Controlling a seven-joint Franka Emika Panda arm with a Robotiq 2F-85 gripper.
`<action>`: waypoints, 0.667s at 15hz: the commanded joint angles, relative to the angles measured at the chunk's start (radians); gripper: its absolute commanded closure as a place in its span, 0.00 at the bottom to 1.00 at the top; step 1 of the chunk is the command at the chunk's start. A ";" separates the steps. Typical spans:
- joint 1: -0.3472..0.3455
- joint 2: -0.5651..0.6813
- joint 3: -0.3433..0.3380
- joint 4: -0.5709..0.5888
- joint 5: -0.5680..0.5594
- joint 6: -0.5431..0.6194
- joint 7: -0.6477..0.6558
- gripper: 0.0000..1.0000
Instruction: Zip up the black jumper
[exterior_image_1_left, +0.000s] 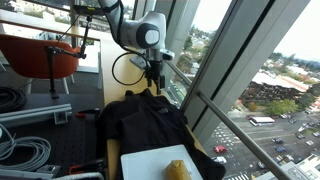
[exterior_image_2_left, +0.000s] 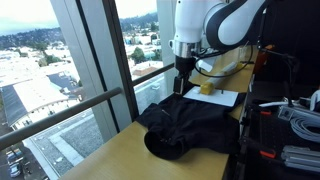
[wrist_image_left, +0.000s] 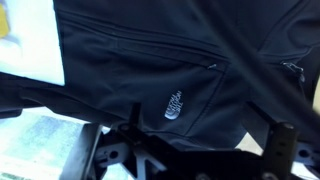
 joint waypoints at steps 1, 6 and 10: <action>-0.108 -0.135 0.074 -0.097 0.125 -0.081 -0.037 0.00; -0.199 -0.239 0.109 -0.185 0.250 -0.146 -0.068 0.00; -0.238 -0.300 0.115 -0.258 0.277 -0.163 -0.088 0.00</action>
